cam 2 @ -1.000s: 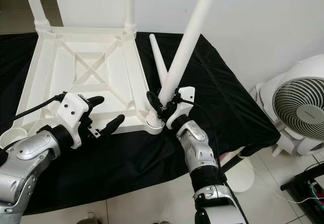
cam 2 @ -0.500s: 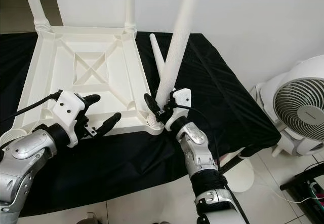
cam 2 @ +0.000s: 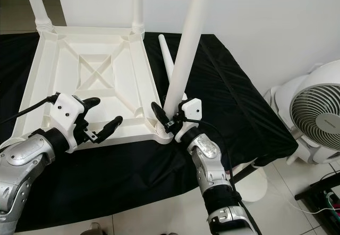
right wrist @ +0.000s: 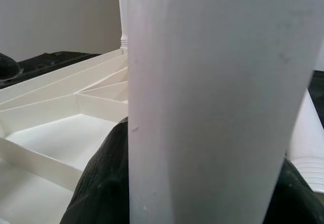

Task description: Building children table

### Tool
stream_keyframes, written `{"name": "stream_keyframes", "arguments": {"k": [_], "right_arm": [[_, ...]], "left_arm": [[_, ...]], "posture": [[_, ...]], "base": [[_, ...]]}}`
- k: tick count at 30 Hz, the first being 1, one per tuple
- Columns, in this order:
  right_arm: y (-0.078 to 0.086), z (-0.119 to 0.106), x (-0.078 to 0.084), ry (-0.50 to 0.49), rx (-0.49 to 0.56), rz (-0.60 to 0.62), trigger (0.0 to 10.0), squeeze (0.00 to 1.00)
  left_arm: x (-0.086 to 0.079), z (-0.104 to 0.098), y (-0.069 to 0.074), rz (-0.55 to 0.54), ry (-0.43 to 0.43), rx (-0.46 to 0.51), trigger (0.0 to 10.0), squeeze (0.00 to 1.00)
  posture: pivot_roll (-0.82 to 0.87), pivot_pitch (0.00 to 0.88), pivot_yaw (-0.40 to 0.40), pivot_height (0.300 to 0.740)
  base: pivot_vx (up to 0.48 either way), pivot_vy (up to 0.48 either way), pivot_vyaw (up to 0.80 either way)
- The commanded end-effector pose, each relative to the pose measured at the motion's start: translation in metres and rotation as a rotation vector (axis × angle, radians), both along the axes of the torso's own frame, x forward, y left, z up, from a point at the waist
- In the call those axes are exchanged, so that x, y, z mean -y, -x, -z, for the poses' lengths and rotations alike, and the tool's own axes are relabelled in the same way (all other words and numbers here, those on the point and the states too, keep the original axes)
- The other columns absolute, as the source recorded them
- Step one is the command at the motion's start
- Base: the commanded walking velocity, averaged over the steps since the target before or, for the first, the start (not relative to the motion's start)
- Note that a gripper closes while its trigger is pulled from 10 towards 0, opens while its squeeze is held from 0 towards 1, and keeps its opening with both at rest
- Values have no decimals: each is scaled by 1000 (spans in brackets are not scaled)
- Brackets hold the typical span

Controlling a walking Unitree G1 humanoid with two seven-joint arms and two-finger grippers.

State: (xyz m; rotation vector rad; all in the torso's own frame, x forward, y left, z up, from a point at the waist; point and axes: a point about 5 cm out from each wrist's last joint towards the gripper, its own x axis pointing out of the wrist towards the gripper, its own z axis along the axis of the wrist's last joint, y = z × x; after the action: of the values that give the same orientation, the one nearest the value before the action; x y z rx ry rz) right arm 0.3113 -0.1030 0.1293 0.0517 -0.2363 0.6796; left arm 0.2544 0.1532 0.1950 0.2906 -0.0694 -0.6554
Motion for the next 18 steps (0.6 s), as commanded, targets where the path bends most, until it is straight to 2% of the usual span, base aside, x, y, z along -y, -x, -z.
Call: {"name": "stream_keyframes", "arguments": {"k": [1,7,12,18], "right_arm": [[15,47,15,142,-177,17,10000,0],[17,49,14,195,-155,5,10000,0],[21,49,10,278,-91,-38,10000,0],[25,47,8,267,-64,-58,10000,0]], "left_arm": [[3,-5,1,4,8,14,10000,0],[2,-4,2,4,7,12,10000,0],[2,-5,1,4,5,13,10000,0],[1,-5,1,0,5,14,10000,0]], "posture": [[153,108,-89,740],[153,112,-86,740],[153,111,-86,740],[152,111,-87,740]], "base": [[0,0,0],[0,0,0],[0,0,0],[0,0,0]]}}
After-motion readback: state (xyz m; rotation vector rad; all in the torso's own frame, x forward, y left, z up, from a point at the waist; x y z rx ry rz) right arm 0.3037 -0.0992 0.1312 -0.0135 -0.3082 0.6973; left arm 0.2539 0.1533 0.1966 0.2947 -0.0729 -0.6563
